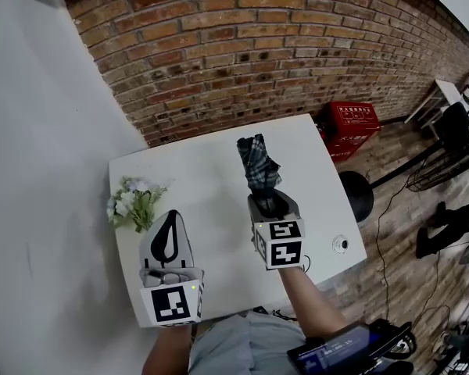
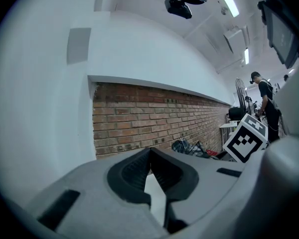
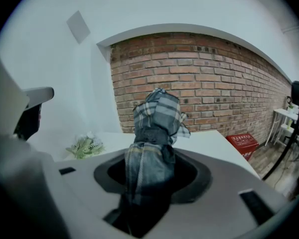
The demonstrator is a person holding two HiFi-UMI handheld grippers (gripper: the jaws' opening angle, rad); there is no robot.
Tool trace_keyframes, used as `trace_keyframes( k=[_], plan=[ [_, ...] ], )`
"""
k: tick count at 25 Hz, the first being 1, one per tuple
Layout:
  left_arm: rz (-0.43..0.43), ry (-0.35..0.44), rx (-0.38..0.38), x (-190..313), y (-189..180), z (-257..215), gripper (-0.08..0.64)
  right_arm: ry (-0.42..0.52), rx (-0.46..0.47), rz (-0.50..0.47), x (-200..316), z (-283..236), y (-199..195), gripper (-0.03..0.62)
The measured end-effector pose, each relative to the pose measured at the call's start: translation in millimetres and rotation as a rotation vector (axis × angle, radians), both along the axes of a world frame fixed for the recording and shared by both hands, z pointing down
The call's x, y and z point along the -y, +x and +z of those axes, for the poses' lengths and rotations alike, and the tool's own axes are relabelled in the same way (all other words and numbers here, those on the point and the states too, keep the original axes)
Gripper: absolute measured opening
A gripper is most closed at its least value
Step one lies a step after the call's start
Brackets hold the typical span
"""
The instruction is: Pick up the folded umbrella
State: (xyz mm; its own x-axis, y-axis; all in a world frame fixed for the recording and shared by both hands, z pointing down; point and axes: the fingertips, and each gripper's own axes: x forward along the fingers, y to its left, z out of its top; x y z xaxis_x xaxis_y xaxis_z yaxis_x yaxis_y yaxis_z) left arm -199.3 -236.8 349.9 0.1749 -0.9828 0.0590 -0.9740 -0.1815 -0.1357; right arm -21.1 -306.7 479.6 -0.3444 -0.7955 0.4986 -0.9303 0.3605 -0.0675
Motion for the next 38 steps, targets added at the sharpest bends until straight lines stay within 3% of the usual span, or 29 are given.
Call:
trace_keyframes(
  k=[38],
  plan=[
    [0.015, 0.057, 0.008, -46.1, 42.0, -35.5, 0.008, 0.299, 0.084, -0.051, -53.5, -131.7, 21.2, 0.192]
  ],
)
